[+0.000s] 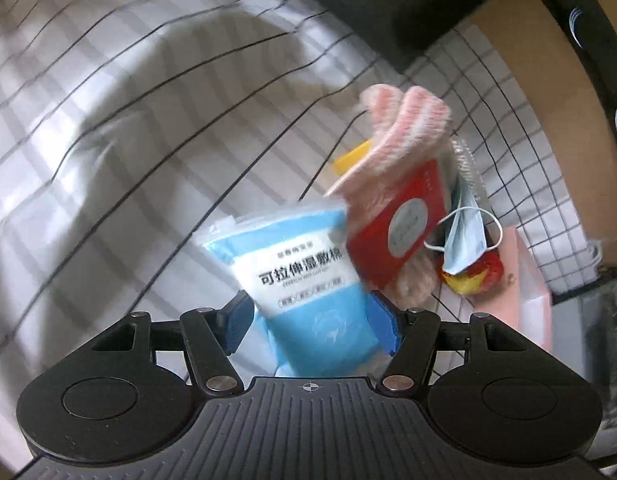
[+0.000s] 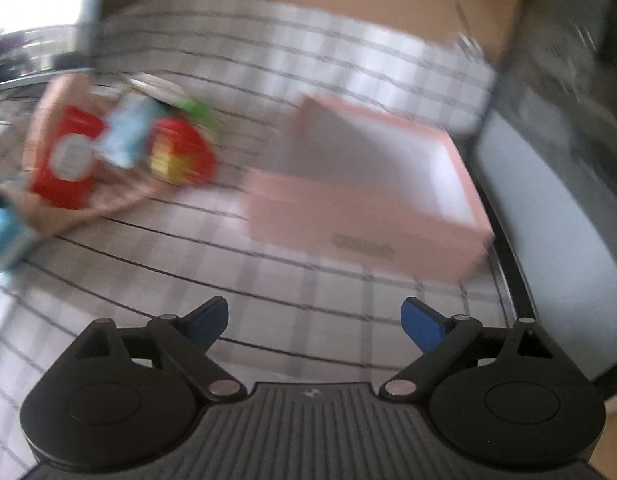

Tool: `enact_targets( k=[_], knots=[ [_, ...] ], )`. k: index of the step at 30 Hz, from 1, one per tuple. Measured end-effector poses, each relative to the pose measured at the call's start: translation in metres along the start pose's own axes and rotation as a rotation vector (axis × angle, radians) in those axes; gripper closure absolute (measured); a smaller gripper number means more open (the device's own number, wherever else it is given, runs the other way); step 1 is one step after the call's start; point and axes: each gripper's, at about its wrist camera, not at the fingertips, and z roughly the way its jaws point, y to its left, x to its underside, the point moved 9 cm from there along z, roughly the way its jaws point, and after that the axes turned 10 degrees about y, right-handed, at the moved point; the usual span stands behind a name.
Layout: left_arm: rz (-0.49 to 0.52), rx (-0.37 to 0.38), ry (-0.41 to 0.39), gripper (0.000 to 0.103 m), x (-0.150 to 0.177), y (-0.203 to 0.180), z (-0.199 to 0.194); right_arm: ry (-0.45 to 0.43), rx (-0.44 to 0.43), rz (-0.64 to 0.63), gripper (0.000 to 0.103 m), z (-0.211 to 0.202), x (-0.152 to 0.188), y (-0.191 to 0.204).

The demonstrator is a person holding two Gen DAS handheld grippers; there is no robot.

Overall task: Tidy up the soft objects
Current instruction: 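Grasp the red sachet with the right gripper while the left gripper grasps the blue wipe pack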

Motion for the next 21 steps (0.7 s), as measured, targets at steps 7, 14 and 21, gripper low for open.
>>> enact_targets(
  k=[7, 14, 21],
  knots=[
    [0.155, -0.109, -0.053, 0.030, -0.018, -0.022, 0.023, -0.103, -0.125, -0.127, 0.012, -0.024, -0.032, 0.060],
    [0.321, -0.148, -0.114, 0.039, -0.003, -0.023, 0.011, -0.071, -0.450, -0.048, 0.016, -0.003, -0.076, 0.123],
    [0.323, -0.199, -0.085, 0.038, 0.028, 0.023, -0.027, 0.021, -0.568, 0.077, 0.016, 0.054, -0.106, 0.182]
  ],
)
